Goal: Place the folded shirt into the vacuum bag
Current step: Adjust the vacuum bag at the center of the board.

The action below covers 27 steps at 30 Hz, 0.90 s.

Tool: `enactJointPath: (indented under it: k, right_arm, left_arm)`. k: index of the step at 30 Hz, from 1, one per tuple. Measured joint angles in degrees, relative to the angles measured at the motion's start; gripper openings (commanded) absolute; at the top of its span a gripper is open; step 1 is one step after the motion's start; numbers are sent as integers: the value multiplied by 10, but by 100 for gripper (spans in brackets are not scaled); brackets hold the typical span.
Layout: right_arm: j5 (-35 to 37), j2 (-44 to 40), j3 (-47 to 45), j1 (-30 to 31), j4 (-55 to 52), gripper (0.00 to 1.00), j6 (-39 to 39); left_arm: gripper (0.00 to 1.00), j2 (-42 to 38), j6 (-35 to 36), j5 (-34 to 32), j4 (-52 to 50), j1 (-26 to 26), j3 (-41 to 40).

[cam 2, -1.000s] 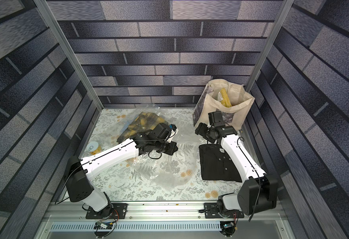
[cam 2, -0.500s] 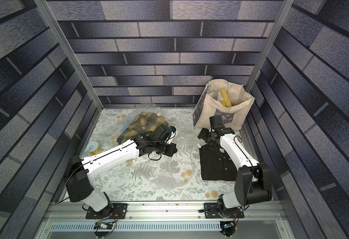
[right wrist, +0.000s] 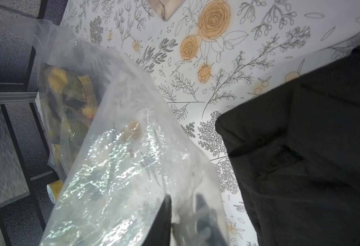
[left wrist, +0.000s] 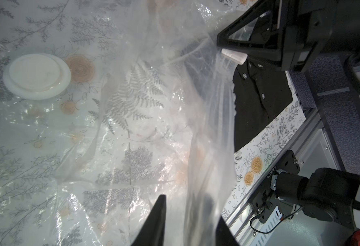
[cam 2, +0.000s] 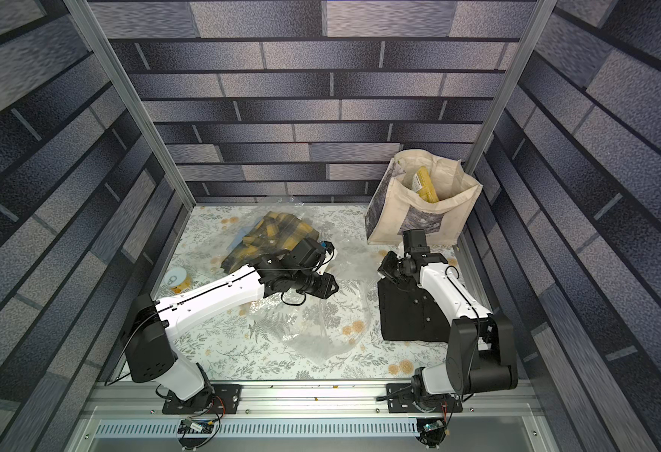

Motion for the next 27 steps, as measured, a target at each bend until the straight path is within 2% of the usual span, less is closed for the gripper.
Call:
enactJointPath:
  k: [3, 8, 14, 19, 27]
  right_arm:
    - [-1, 0, -1, 0, 12, 0, 7]
    - [0, 0, -9, 0, 25, 0, 9]
    - [7, 0, -15, 0, 28, 0, 9]
    - [15, -3, -15, 0, 28, 0, 9]
    - [19, -18, -26, 0, 27, 0, 2]
  left_arm:
    - [56, -26, -8, 20, 0, 32, -33]
    - [59, -78, -17, 29, 0, 97, -66]
    - [59, -82, -23, -22, -17, 146, -79]
    - [59, -51, -29, -57, -18, 191, -99]
    - [58, 88, -39, -93, -15, 230, -98]
